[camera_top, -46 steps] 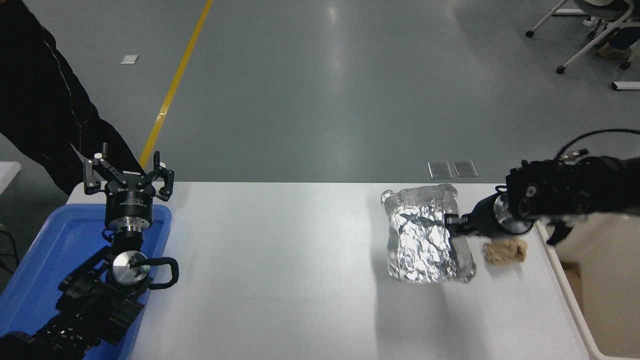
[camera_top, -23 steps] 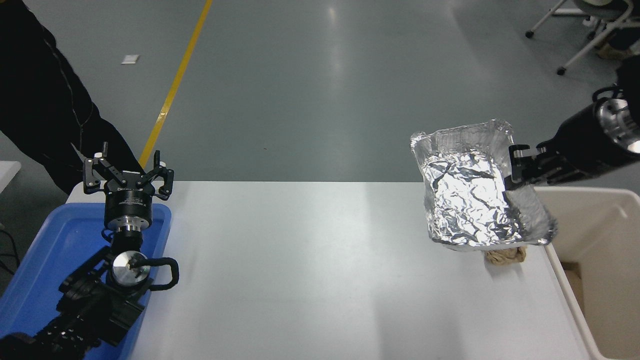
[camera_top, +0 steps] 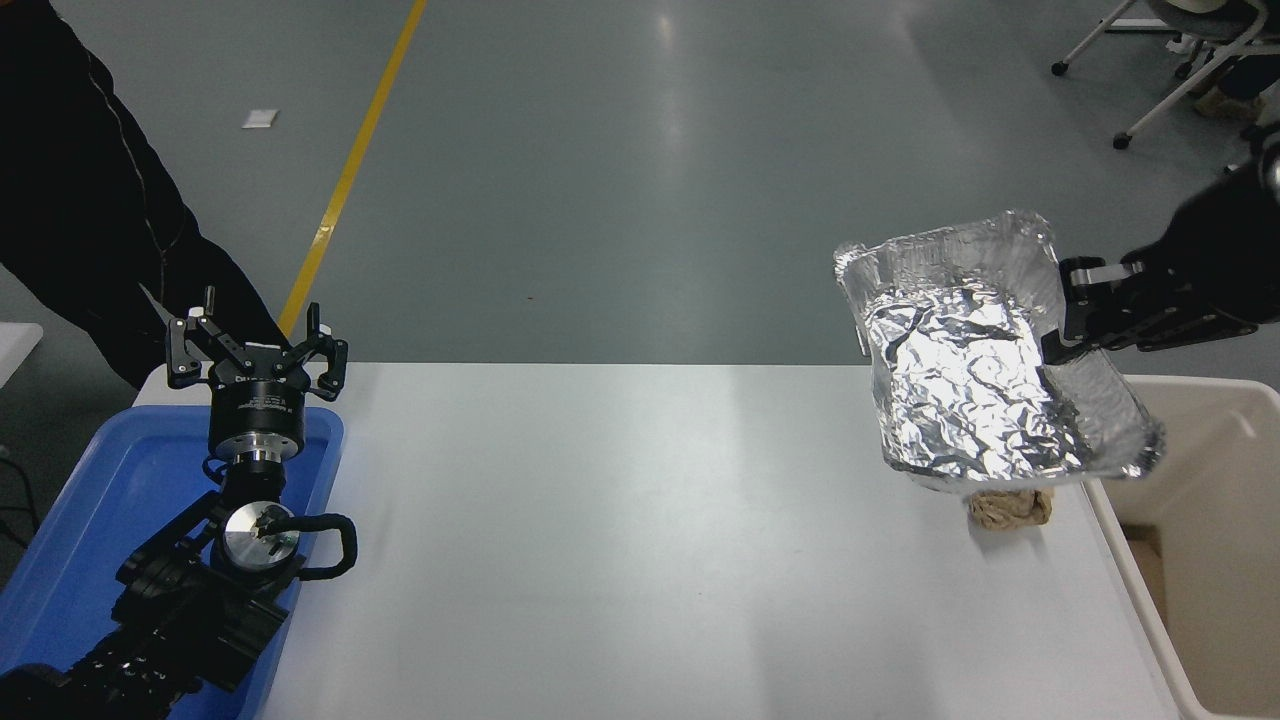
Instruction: Pick up foil plate and place in dustbin
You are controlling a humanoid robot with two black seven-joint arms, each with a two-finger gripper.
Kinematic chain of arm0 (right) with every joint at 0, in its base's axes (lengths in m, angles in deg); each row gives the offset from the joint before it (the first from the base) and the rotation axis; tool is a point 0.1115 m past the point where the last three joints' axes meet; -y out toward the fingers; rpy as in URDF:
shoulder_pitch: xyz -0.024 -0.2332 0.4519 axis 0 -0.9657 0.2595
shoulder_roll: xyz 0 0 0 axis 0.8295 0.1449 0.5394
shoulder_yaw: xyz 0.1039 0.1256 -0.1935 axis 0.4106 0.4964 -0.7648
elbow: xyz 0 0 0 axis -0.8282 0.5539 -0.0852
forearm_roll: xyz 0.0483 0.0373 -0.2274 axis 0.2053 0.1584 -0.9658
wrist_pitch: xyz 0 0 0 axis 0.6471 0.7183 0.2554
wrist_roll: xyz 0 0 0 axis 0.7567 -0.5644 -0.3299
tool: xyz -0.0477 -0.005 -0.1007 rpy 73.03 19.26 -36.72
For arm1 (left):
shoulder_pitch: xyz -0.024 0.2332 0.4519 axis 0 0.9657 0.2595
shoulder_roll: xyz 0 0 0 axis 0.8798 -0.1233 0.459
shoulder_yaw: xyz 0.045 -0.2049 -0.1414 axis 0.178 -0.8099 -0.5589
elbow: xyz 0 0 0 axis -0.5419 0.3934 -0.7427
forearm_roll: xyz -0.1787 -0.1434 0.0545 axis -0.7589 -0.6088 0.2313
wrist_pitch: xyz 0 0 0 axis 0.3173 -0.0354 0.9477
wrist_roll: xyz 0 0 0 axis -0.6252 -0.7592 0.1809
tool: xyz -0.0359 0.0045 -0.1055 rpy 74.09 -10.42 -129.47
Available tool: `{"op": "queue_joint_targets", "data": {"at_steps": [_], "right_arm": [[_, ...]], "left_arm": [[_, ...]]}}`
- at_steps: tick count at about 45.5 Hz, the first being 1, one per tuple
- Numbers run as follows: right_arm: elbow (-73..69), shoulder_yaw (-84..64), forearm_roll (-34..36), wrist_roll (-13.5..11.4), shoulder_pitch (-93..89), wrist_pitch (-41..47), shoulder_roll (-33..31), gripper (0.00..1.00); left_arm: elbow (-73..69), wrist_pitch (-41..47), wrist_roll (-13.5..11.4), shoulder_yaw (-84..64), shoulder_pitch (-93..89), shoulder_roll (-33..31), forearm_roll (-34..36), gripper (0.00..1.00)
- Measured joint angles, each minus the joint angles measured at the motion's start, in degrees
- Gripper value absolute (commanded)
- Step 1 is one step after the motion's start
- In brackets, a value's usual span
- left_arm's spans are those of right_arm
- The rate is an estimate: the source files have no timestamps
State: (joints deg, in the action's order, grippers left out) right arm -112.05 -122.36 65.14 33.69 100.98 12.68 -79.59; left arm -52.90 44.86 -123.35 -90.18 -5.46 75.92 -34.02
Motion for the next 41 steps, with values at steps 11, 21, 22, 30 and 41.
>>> {"op": "queue_joint_targets", "data": {"at_steps": [11, 21, 22, 30, 41], "right_arm": [[11.2, 1.8, 0.6, -0.1, -18.1, -8.4, -1.9, 0.00], [26.0, 8.3, 5.1, -0.1, -36.4, -11.8, -3.2, 0.00], [27.6, 9.1, 5.7, -0.1, -38.6, -12.0, -3.3, 0.00], [40.6, 15.7, 10.4, -0.1, -53.5, -13.8, -3.6, 0.00], [63.7, 27.2, 14.9, -0.3, -76.9, -16.6, -0.2, 0.00]], "left_arm": [[0.0, 0.0, 0.0, 0.0, 0.0, 0.0, 0.0, 0.99], [-0.1, 0.0, 0.0, 0.0, 0.0, 0.1, -0.1, 0.99], [-0.1, 0.0, -0.1, 0.0, 0.0, 0.1, -0.1, 0.99], [-0.1, 0.0, -0.1, 0.0, 0.1, 0.1, -0.1, 0.99], [0.0, 0.0, -0.1, 0.0, 0.0, 0.1, 0.0, 0.99]]}}
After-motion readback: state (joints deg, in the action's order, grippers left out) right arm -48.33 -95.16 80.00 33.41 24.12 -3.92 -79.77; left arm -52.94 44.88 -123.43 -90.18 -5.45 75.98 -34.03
